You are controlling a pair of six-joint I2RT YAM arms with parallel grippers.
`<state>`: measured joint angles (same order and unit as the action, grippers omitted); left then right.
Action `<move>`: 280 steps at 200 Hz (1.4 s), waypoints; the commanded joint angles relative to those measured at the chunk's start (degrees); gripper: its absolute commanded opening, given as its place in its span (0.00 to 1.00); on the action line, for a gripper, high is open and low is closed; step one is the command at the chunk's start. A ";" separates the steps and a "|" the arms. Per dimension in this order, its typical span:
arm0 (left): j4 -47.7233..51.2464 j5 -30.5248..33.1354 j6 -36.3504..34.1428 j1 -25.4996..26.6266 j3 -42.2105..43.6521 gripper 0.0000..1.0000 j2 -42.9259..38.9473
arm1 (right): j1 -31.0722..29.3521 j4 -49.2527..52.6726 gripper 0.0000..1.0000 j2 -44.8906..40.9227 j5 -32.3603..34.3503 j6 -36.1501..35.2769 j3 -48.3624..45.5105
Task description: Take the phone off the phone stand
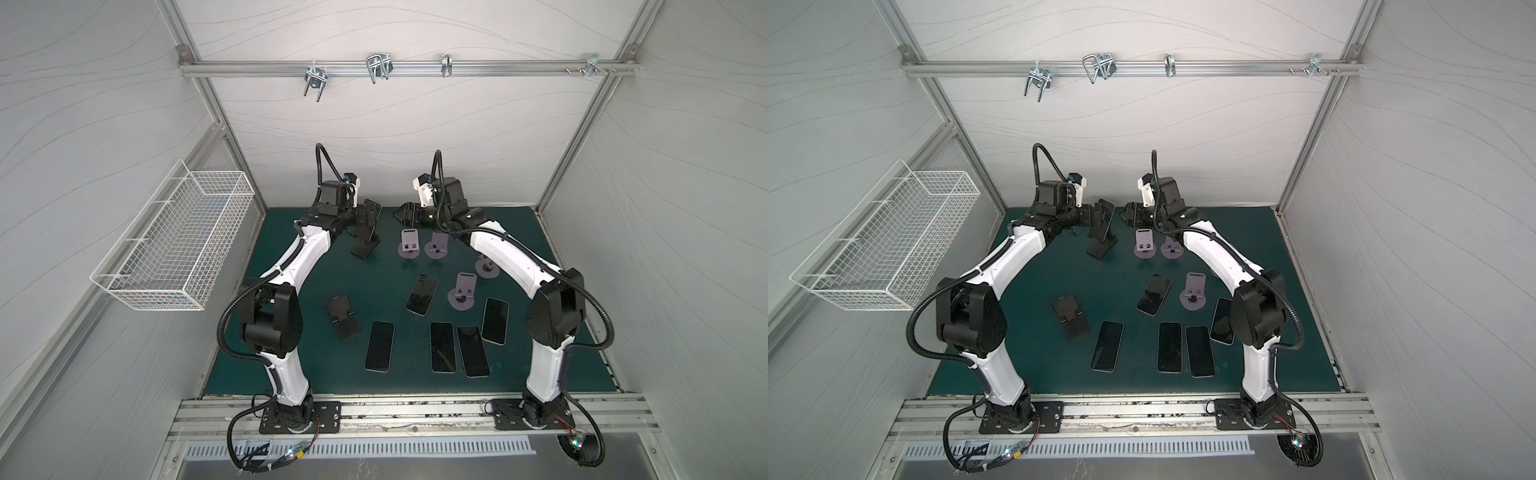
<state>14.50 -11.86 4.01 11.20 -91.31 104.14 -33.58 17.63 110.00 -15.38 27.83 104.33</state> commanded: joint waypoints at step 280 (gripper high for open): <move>2.28 -3.83 -9.65 -1.80 -18.07 0.99 18.67 | 3.12 -3.80 0.59 4.06 -9.51 11.04 -1.09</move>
<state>17.15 -15.22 -3.95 9.74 -106.96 121.25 -31.07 15.79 116.38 -22.85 36.73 104.57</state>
